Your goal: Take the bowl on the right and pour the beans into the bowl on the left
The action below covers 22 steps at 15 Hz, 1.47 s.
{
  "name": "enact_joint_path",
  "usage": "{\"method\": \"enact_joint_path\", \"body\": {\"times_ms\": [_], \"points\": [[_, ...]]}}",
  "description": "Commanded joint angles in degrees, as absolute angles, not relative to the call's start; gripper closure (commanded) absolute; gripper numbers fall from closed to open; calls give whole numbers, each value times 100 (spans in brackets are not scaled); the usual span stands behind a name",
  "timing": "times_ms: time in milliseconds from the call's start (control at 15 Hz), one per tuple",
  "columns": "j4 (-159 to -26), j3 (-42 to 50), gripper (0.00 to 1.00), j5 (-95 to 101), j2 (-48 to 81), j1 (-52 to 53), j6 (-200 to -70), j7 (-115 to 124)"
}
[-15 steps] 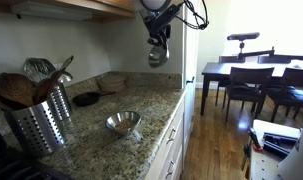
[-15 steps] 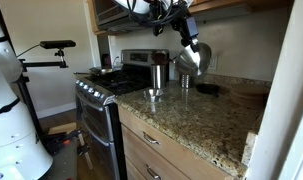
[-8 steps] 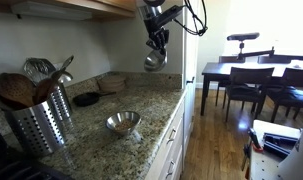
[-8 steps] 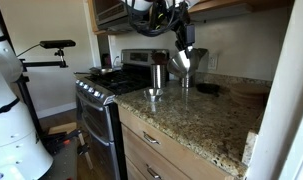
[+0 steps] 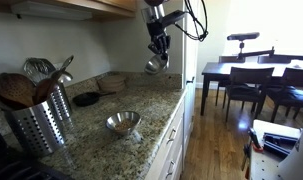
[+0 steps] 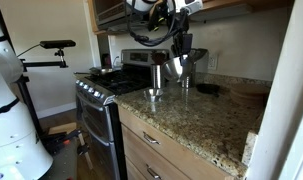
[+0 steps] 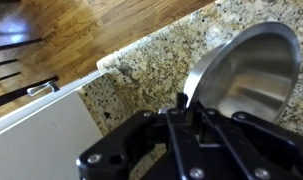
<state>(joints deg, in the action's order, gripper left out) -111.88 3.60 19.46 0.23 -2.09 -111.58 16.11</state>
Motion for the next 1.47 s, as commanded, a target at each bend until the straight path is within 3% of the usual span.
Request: {"method": "enact_joint_path", "body": {"times_ms": [0,1400], "points": [[-11459,428,92,1546,-130,-341,-11467,1136],[-11911,539,92,1044,424,-456,-12839,756]]}}
